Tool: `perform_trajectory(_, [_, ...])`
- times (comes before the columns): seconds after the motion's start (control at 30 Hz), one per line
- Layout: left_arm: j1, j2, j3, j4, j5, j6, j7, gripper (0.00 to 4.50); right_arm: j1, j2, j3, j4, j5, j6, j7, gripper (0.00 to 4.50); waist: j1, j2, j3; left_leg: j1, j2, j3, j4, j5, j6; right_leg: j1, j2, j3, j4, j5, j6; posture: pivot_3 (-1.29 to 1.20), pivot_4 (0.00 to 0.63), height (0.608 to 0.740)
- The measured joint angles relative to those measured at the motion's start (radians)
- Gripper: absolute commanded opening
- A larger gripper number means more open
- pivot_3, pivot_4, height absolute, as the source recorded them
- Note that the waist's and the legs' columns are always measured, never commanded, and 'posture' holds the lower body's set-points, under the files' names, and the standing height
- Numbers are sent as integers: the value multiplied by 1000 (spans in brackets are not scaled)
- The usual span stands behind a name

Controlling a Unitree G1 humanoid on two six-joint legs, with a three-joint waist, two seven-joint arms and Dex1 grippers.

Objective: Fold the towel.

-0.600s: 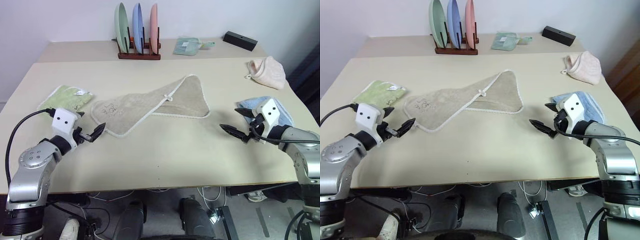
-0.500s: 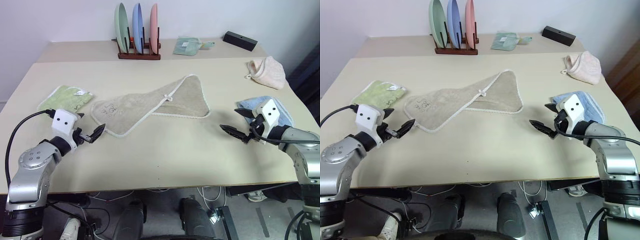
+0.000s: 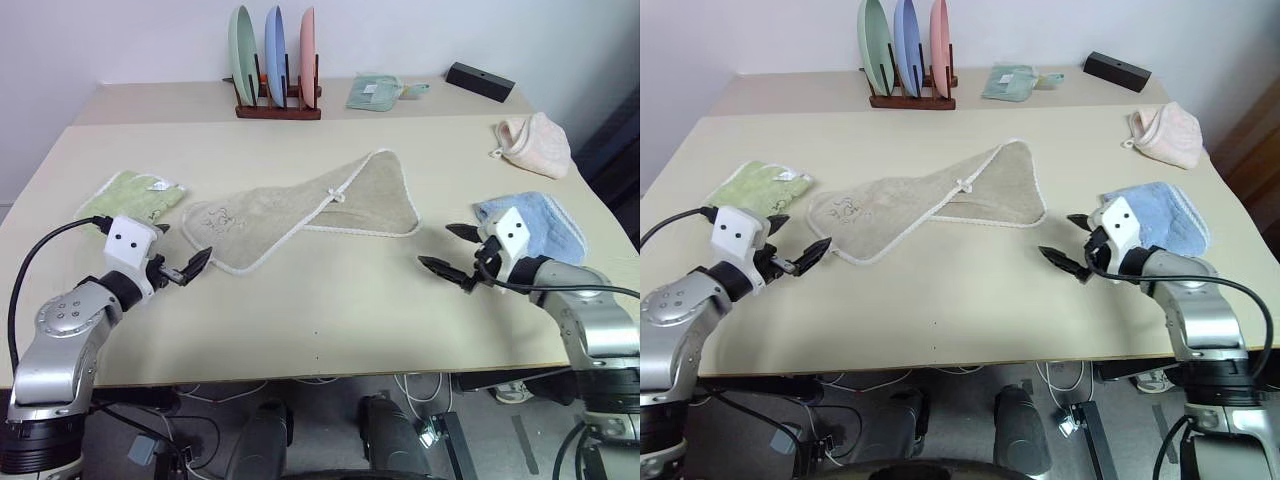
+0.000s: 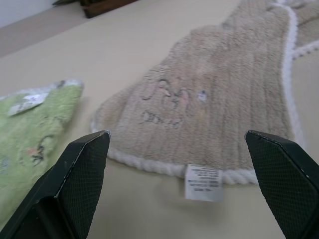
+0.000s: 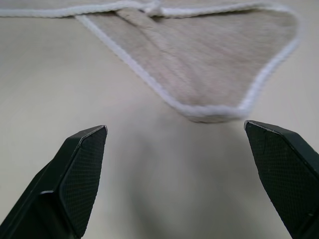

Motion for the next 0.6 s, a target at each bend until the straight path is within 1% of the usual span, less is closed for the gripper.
perform_trajectory(0.07, [8, 4, -51, -25, -1, -2, -40, 4420, 5, 10, 10, -38, 12, 26, -6, 4500, 1, 0, 0, 0, 0, 0, 0, 0, 0, 0, 0, 0, 0, 0, 0, 0, 150, 740])
perform_trajectory(0.17, [10, 6, -177, -100, -6, 3, -113, 4420, 36, 24, 18, -117, 27, 58, -21, 4500, 7, 0, 0, 0, 0, 0, 0, 0, 0, 0, 0, 0, -1, 0, 0, 0, 150, 740])
perform_trajectory(0.27, [-32, 20, -285, -122, 39, -8, -143, 4420, 81, 37, 17, -187, 36, 83, -57, 4500, 4, 0, 0, 0, 0, 0, 0, 0, 0, 0, 0, 0, 0, 0, 0, 0, 150, 740])
perform_trajectory(0.37, [-68, 57, -332, -85, 122, -39, -144, 4420, 138, 47, 13, -237, 36, 97, -98, 4500, -1, 1, 0, 0, 0, 0, -1, 0, 0, 0, 0, 0, 0, 0, 0, 0, 150, 740])
perform_trajectory(0.43, [-83, 62, -339, -47, 158, -40, -134, 4420, 164, 54, 13, -253, 34, 101, -114, 4500, -1, 1, 0, 0, 0, 0, 0, 0, 0, 0, 0, 0, 0, 0, 0, 0, 150, 740])
perform_trajectory(0.6, [-100, 63, -329, 48, 183, -36, -114, 4420, 157, 68, 19, -266, 34, 103, -146, 4500, 0, 1, 0, 0, 0, 0, 0, 0, 0, 0, 0, 0, 0, 0, 0, 0, 150, 740])
